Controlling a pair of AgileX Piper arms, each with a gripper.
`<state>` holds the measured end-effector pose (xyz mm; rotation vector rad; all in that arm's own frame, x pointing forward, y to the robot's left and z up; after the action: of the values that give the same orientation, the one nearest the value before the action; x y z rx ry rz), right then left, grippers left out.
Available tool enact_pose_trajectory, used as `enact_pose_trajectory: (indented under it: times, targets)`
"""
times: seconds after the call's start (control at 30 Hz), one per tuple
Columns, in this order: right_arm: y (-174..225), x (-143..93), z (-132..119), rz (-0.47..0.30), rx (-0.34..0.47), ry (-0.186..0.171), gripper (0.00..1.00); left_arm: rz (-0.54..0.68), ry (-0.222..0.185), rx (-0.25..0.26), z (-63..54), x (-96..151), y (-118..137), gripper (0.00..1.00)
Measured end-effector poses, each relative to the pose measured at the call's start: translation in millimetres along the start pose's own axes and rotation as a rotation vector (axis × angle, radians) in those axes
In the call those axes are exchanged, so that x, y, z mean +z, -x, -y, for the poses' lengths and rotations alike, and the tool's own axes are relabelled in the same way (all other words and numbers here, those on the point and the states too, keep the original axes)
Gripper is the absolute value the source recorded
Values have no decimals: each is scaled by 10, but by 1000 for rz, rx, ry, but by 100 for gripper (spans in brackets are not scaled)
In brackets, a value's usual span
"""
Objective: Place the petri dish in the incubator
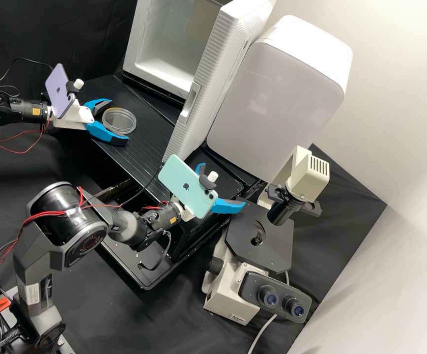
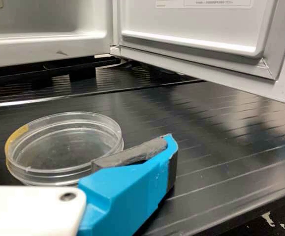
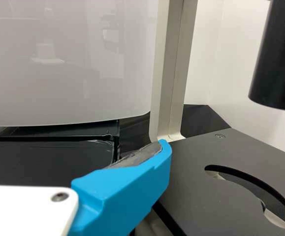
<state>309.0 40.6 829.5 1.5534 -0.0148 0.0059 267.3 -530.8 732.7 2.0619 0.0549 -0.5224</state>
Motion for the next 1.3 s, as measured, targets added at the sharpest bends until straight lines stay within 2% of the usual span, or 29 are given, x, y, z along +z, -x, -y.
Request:
enact_pose_trajectory:
  times: [1.3]
  targets:
    - [0,0,0,0,0,0,100,3,-2,19,0,2,14,0]
